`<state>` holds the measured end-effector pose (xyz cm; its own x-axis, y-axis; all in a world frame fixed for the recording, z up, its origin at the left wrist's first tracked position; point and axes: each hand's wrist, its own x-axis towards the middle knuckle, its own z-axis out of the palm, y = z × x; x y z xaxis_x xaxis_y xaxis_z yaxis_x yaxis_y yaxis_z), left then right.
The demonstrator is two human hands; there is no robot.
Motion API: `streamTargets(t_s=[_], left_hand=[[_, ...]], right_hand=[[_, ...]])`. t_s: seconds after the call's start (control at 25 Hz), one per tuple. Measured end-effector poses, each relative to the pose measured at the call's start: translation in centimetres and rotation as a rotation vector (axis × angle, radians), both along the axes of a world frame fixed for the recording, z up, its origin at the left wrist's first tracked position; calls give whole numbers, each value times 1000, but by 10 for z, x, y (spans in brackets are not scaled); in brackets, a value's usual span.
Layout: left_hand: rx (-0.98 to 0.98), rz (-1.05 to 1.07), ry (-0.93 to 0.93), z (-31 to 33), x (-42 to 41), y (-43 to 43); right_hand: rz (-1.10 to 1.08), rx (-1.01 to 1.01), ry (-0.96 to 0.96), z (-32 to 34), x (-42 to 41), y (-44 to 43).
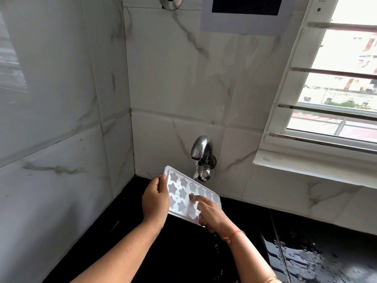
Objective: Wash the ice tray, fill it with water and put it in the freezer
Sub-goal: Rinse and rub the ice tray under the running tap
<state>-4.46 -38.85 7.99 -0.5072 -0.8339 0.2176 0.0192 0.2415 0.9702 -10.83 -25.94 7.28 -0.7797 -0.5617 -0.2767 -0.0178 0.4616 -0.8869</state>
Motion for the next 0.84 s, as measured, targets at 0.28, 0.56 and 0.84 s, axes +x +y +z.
streamTargets(t_s=[0.28,0.56,0.84], left_hand=[[4,-9,-35,-1,0,2],[-28,26,-3,1,3,-3],[-47,58,-12,2,4,-14]], right_hand=[[19,16,21,5,5,-1],[40,10,3,4,12,1],[-193,-145,109,-6,7,3]])
